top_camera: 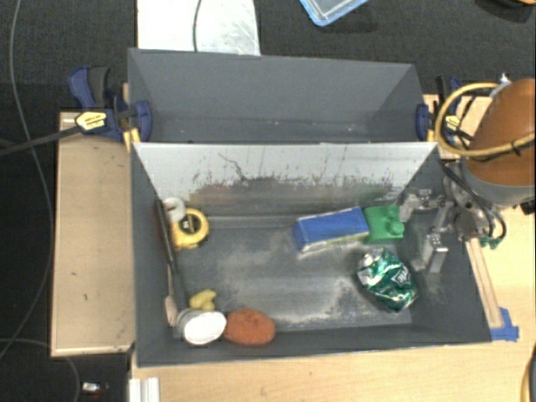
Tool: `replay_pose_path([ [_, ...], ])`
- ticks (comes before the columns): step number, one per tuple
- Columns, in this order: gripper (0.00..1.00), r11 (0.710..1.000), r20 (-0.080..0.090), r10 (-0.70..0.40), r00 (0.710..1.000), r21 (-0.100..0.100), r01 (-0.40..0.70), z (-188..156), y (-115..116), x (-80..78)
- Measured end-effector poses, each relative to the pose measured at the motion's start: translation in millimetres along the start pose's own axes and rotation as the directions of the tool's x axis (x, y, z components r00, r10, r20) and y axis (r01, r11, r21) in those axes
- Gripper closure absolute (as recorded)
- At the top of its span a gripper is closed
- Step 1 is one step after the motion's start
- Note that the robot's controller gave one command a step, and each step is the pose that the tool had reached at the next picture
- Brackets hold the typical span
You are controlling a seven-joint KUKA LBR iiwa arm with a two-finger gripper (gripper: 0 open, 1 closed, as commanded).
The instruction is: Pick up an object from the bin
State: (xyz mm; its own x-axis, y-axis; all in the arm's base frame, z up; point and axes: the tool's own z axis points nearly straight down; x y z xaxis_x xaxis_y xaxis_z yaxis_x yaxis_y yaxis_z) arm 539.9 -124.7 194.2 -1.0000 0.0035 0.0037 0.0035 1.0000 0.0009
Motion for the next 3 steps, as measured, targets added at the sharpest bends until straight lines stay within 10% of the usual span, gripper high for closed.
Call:
replay_pose_path([
  [3, 0.0, 0.967, 0.011, 0.255, 0.967, -0.002, -0.255, 84, -9, 28.2],
])
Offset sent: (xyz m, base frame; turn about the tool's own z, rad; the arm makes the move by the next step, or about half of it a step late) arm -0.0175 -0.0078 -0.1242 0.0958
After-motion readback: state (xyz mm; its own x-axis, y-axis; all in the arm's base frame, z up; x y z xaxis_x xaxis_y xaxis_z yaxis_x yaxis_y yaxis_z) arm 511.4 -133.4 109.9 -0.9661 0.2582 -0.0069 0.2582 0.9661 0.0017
